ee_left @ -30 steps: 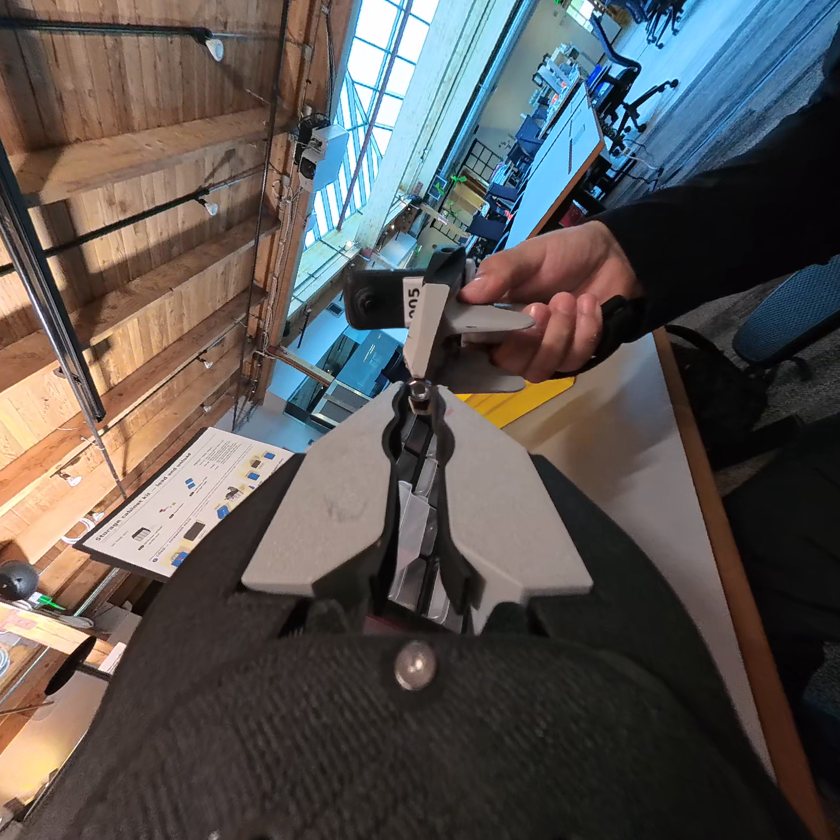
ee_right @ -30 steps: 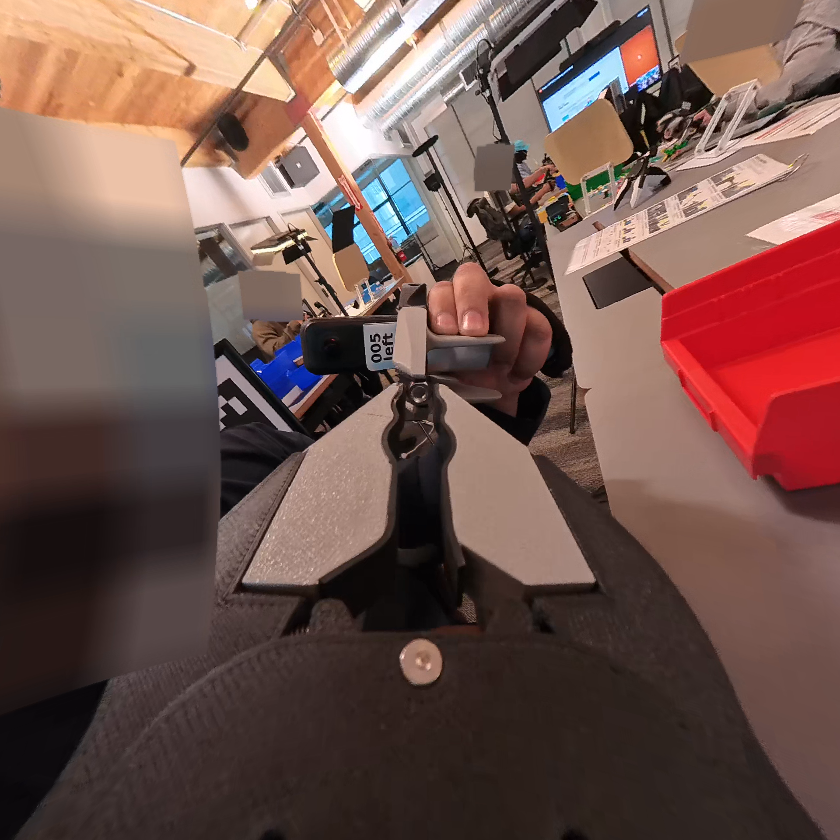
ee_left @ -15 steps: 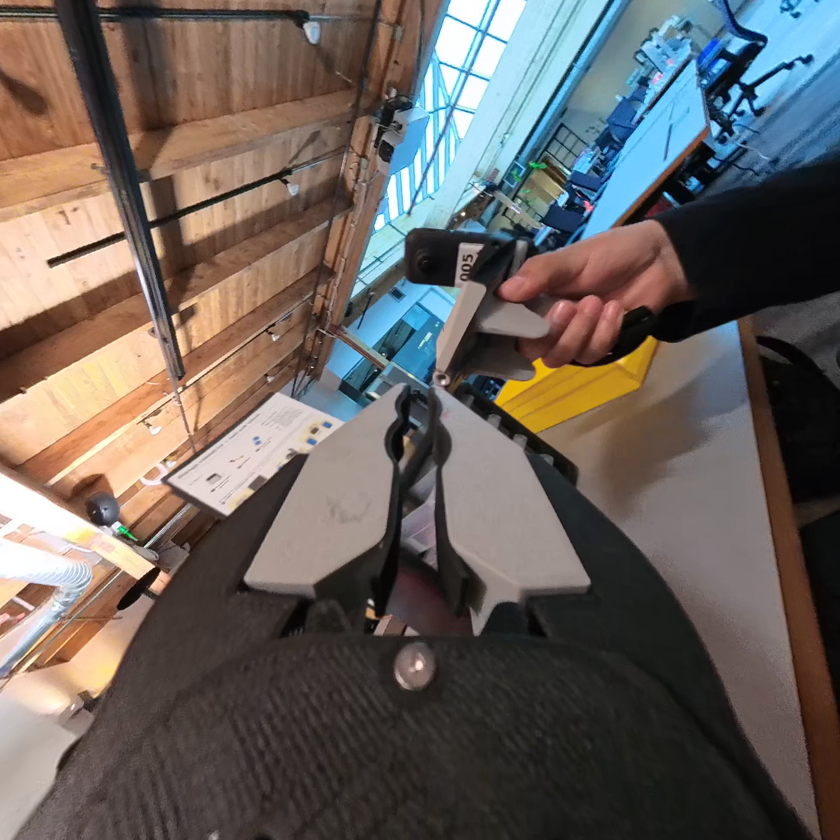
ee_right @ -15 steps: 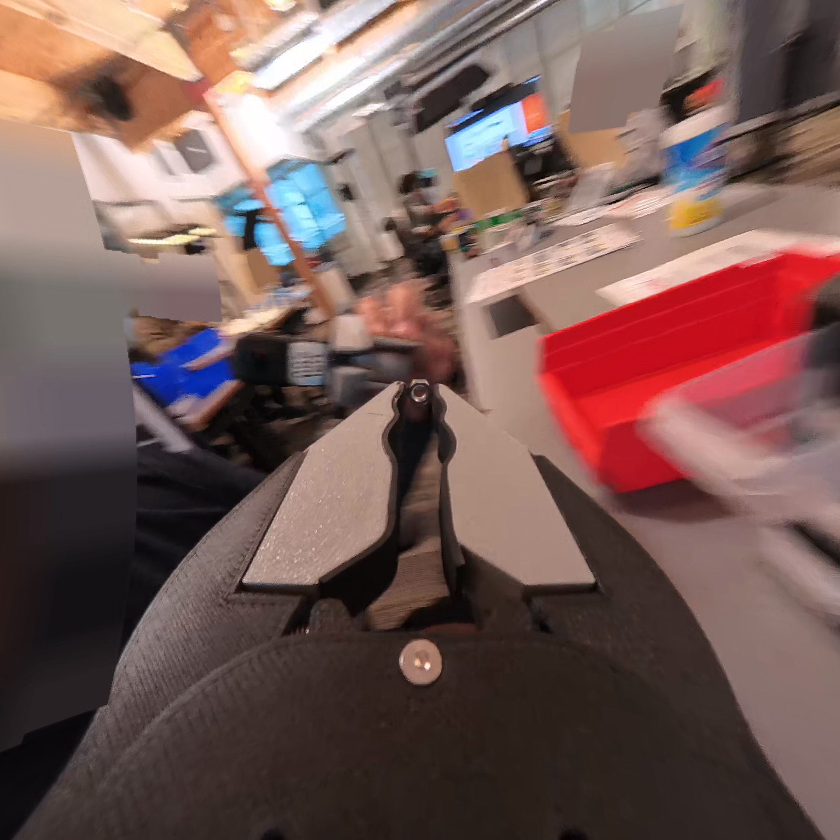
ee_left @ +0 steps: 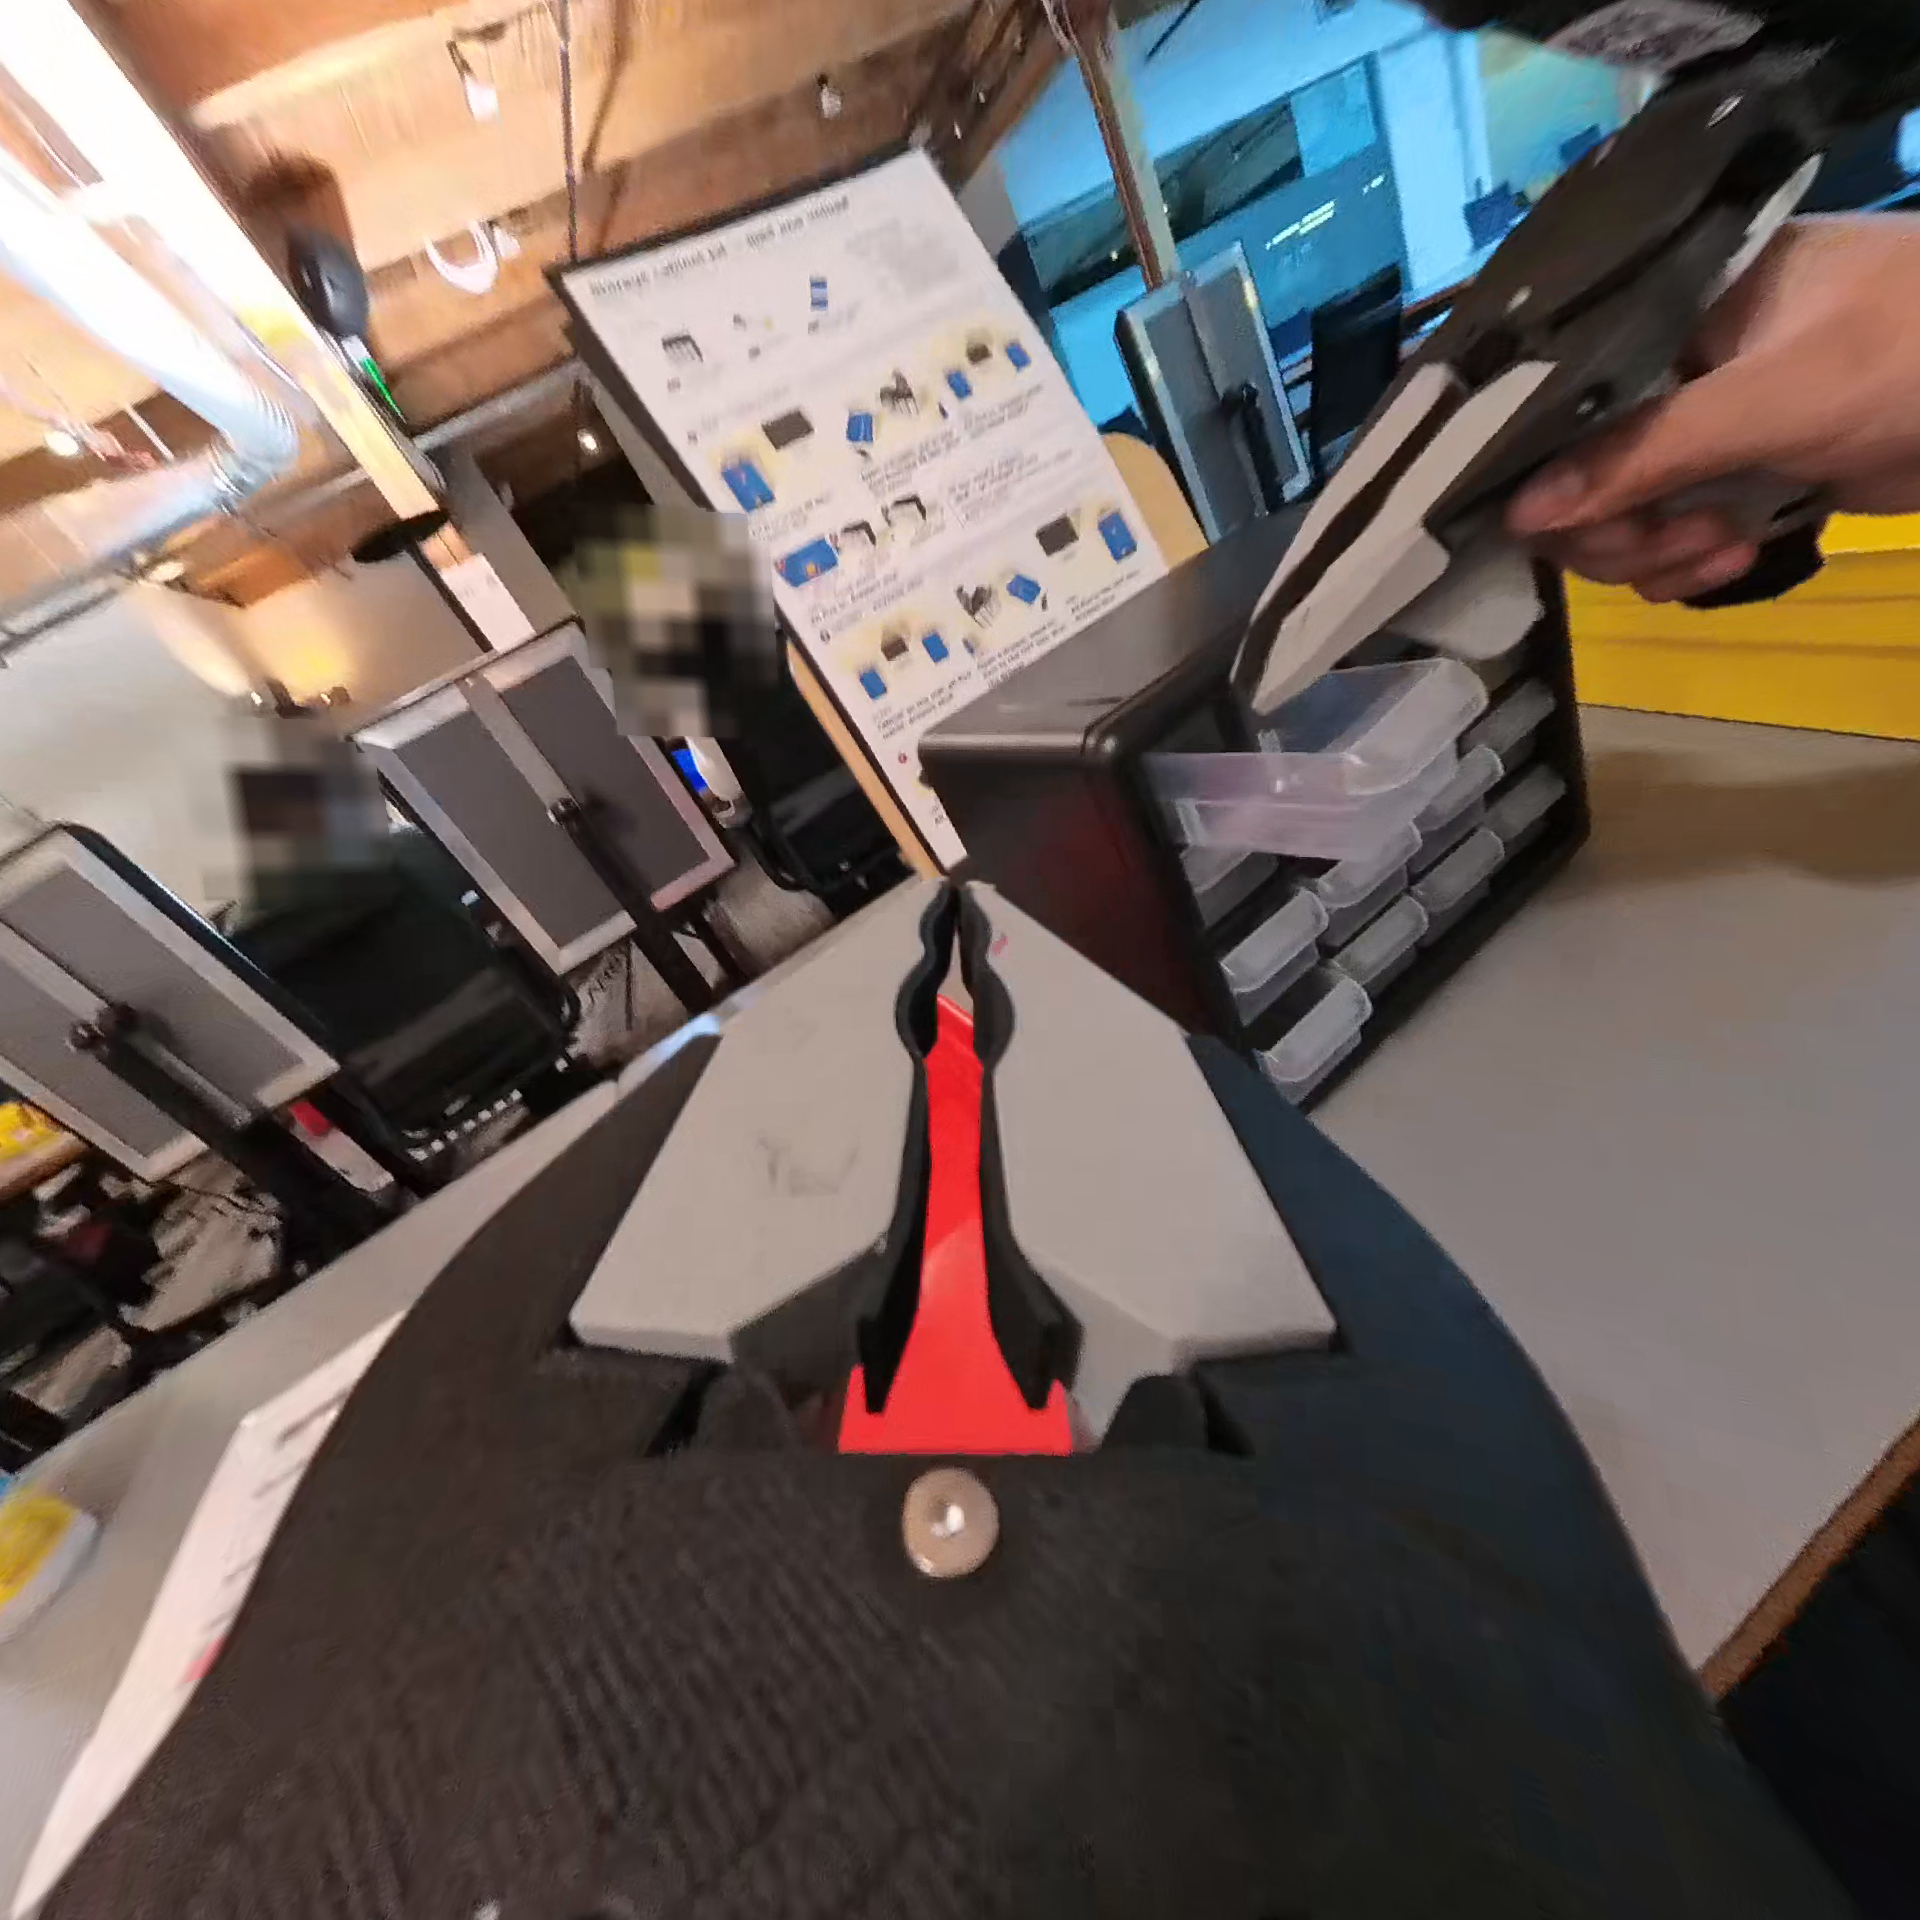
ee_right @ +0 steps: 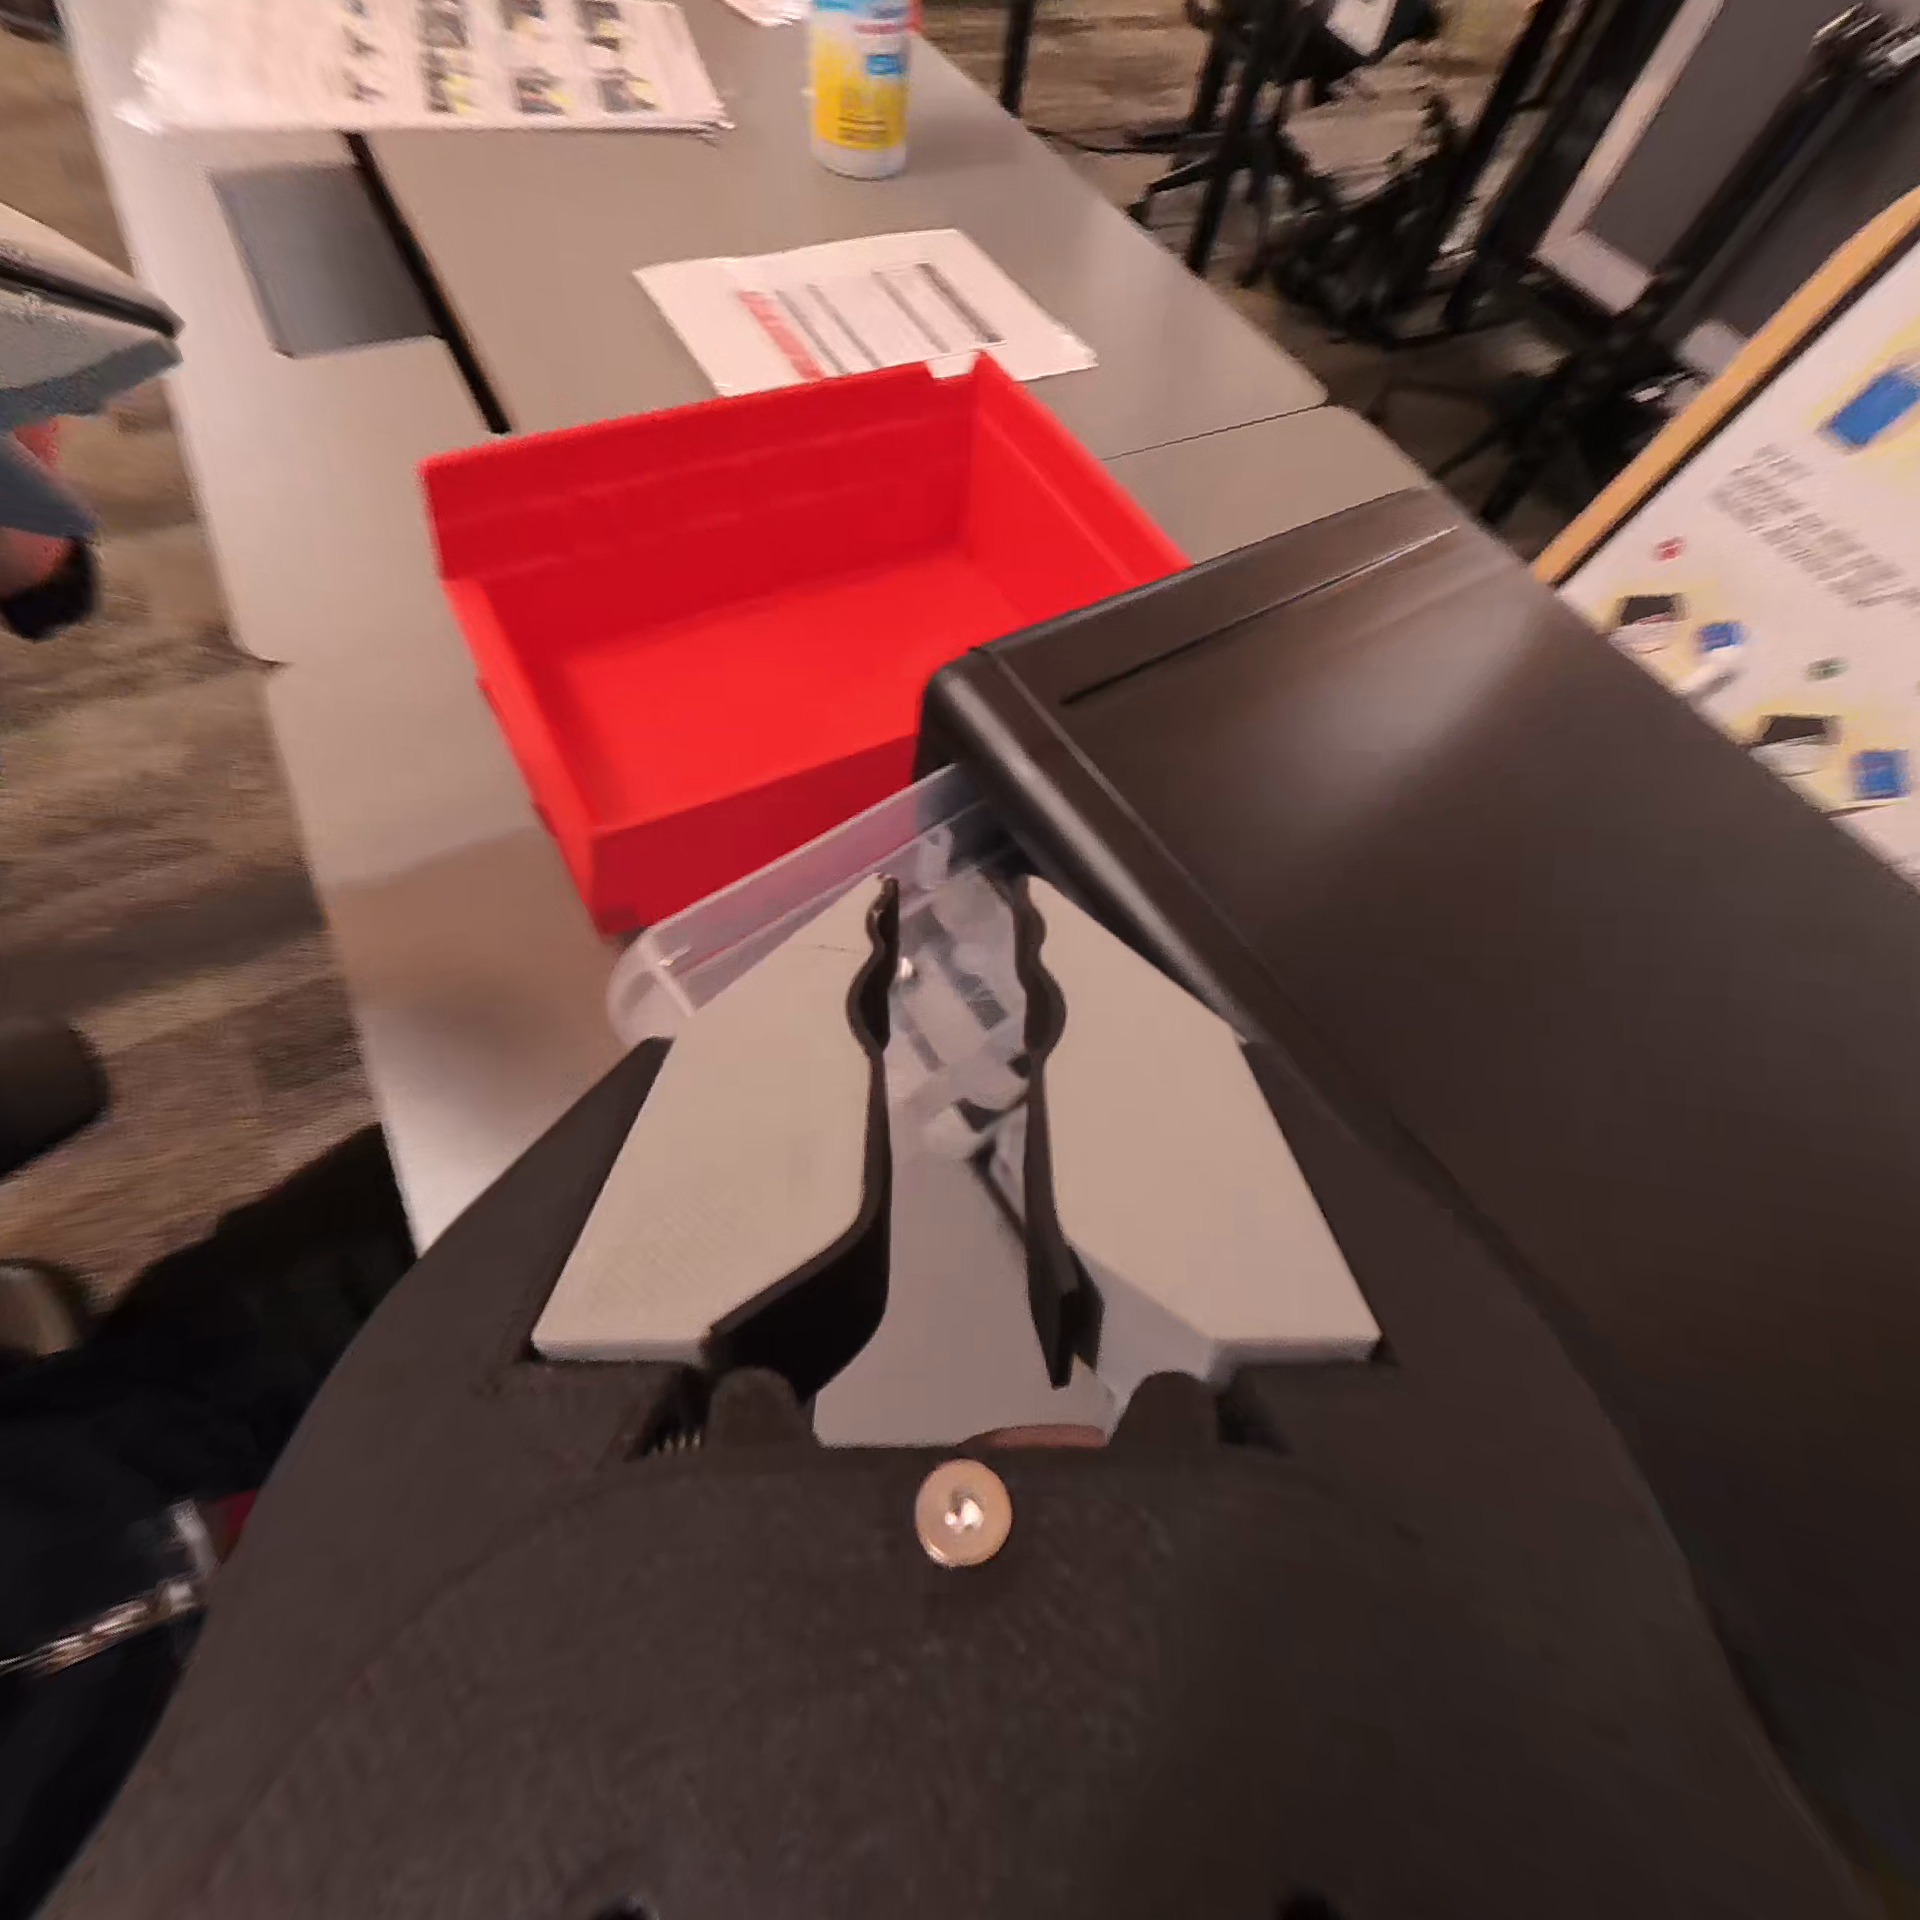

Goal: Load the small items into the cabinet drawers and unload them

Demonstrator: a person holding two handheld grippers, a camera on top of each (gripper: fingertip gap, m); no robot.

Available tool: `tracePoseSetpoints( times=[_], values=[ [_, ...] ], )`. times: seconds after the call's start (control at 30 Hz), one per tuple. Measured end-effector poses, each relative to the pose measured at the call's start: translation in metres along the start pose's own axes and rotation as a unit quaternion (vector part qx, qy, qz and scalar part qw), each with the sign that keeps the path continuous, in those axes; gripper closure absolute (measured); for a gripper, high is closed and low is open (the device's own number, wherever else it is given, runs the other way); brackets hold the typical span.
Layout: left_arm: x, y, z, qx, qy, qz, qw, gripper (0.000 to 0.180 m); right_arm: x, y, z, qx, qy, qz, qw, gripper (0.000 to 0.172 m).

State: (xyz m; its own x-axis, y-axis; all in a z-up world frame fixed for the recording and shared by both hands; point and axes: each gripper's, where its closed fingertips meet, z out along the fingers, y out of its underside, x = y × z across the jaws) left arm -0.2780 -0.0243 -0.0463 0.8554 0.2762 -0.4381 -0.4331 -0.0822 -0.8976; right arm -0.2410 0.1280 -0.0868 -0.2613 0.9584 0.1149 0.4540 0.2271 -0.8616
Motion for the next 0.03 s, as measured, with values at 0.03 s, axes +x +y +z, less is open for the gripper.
tracePoseSetpoints(
  times=[0.03],
  values=[
    [-0.0015, 0.0035, 0.0010, -0.005, 0.002, -0.009, 1.000, 0.180, 0.0026, -0.0003, -0.0009, -0.001, 0.008, -0.007, 1.000, 0.153]
  ],
)
